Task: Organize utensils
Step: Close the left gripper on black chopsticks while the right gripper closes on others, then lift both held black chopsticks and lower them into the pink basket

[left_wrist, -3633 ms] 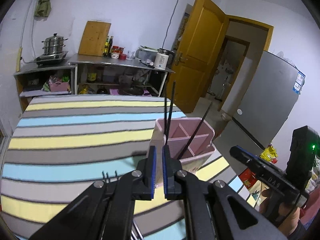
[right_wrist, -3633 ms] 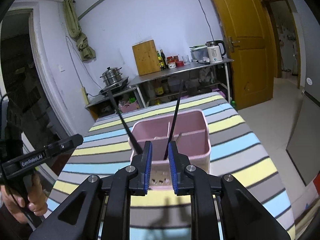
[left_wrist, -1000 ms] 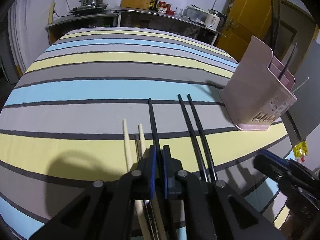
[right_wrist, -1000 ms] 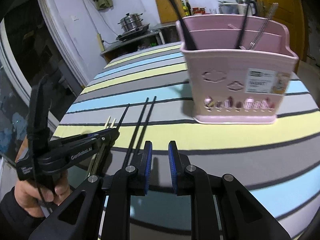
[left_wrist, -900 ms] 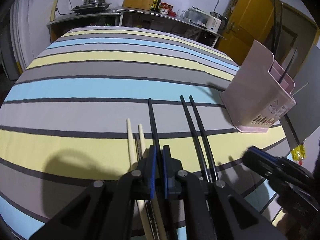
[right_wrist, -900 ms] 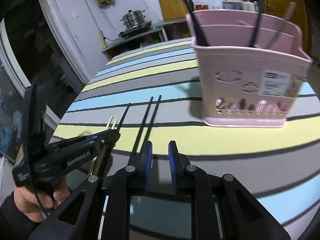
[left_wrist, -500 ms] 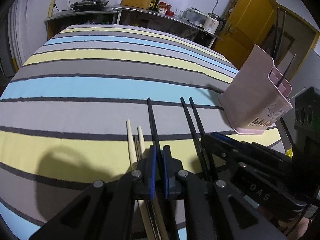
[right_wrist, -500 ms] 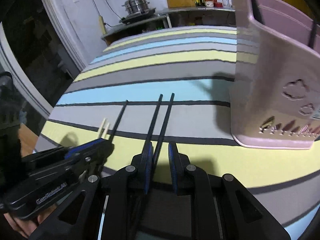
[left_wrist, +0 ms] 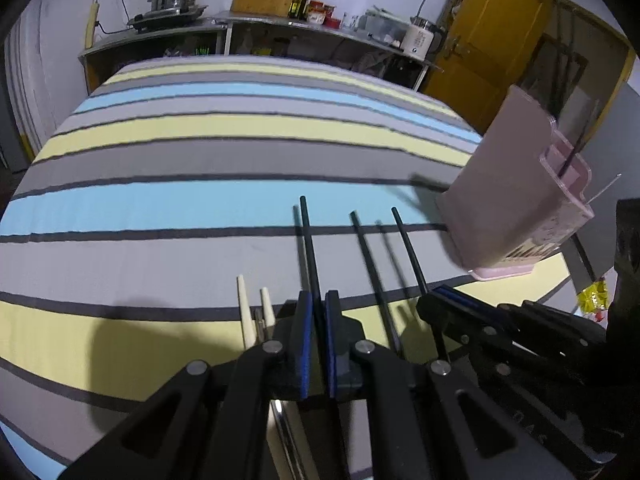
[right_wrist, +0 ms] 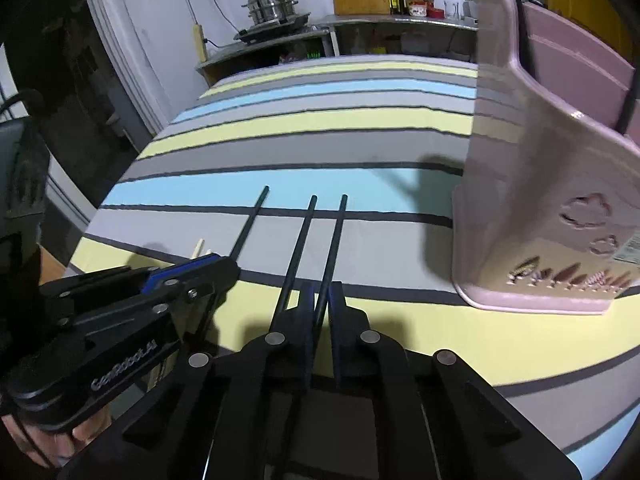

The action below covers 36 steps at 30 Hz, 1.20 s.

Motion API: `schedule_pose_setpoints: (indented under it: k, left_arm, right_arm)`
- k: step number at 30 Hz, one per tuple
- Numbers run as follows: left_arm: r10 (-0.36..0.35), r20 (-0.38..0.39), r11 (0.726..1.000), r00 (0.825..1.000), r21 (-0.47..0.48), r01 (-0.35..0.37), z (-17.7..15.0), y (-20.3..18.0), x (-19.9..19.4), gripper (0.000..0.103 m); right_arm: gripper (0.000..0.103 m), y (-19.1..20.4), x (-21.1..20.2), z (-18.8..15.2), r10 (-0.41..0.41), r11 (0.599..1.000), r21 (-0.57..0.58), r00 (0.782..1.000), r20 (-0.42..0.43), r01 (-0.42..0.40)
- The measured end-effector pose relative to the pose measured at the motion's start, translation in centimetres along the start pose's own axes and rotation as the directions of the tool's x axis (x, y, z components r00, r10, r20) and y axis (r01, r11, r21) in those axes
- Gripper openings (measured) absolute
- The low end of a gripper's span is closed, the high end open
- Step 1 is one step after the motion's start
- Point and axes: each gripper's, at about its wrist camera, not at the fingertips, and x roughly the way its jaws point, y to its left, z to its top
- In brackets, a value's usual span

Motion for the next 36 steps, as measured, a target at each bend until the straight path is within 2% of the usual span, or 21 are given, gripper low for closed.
schedule_pose_setpoints:
  k: [9,17,25,36]
  left_arm:
    - [-0.060,0.100,0.998,0.993,0.039,0.056,0.5,-2.5,-5.9,0.006]
    - [-0.114,0.162,0.991,0.980,0.082,0.102,0.5,-4.1,-10.1,0.006]
    - [-0.135,0.200,0.985,0.970,0.130,0.110,0.5,-5.8,-12.8,0.006]
    - [-0.163,0.207,0.980,0.965,0.150,0.133,1.0,-6.7,-14.1,0.006]
  right_arm:
    - [0.006,-0.6,-6.6,-0.6,0.029,1.000,0.009,0.993,0.115,-0.030]
    - [0.006,-1.3,-12.8,-1.7,0.026,0.998,0.042,0.974,0.227,-0.037]
    - [0.006,-2.3,-16.7,-2.1,-0.006,0.998,0.068,0.953,0.302,-0.015]
    - [0.006,-3.8,-19.0,-2.7,-0.038,0.995,0.104,0.938,0.344,0.002]
